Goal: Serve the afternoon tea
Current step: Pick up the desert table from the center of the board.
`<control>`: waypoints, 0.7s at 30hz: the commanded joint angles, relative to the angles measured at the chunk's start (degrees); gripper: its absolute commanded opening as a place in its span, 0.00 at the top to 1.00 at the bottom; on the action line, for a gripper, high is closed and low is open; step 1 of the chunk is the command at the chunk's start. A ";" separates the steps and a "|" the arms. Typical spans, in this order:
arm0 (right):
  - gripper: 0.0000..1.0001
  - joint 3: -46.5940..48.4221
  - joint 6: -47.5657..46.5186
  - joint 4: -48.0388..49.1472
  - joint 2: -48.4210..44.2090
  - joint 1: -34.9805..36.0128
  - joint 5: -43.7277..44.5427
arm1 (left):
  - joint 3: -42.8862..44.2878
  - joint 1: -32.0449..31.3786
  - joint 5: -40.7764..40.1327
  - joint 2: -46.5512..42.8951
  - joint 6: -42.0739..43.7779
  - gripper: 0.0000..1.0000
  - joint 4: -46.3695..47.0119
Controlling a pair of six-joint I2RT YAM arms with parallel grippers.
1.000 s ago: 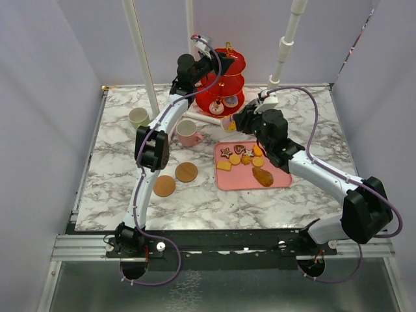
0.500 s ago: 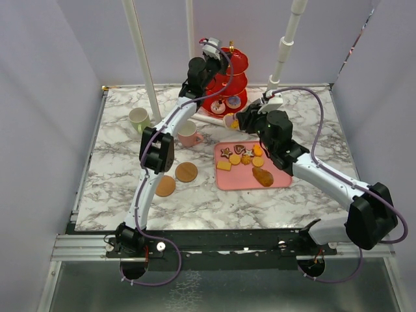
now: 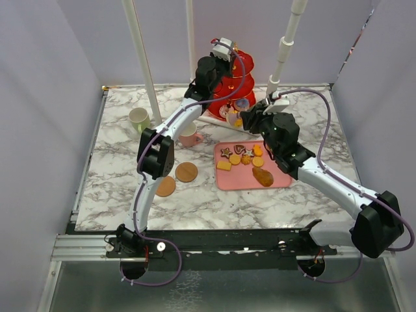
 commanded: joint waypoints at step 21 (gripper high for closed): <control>0.68 -0.14 -1.46 -4.32 -9.72 -0.03 -3.16 | -10.92 -0.83 -4.45 -27.16 10.58 1.00 -1.54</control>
